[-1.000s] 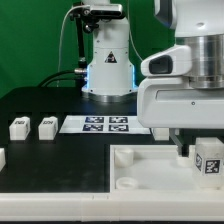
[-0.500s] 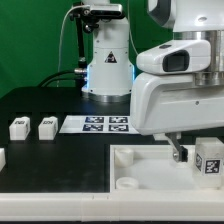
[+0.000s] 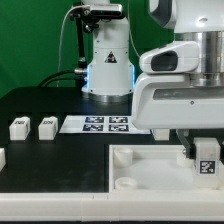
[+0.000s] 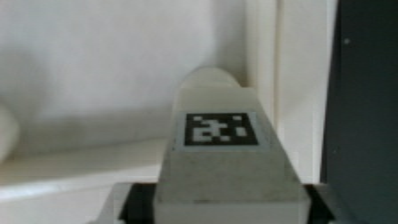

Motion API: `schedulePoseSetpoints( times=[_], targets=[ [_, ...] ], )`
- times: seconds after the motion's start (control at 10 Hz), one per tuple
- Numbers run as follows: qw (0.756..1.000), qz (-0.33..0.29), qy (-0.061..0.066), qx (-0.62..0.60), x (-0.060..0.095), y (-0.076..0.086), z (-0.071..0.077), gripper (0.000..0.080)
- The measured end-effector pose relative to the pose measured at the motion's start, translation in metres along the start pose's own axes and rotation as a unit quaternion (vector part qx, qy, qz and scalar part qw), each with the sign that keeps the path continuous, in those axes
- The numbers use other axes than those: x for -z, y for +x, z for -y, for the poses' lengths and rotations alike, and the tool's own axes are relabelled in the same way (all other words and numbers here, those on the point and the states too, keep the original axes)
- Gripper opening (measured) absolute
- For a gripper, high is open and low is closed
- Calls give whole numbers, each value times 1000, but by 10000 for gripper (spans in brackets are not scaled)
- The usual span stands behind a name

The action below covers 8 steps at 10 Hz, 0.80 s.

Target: Assemble one leg

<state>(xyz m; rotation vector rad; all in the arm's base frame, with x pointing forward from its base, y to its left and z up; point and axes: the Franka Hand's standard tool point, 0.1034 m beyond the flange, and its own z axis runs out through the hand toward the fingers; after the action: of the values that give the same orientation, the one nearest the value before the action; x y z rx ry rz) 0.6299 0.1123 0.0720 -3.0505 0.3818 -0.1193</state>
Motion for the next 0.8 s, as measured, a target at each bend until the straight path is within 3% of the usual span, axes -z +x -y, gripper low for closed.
schedulePoseSetpoints(
  times=[0.2,0.3,0.6,0.8],
  targets=[
    [984,6,6,-176,-1,-1,-2,291],
    [961,13,13,-278,-1,-2,-3,291],
    [863,33,24,-503,-2,-4,-1,294],
    [779,47,18,-624,-1,-5,7,294]
  ],
)
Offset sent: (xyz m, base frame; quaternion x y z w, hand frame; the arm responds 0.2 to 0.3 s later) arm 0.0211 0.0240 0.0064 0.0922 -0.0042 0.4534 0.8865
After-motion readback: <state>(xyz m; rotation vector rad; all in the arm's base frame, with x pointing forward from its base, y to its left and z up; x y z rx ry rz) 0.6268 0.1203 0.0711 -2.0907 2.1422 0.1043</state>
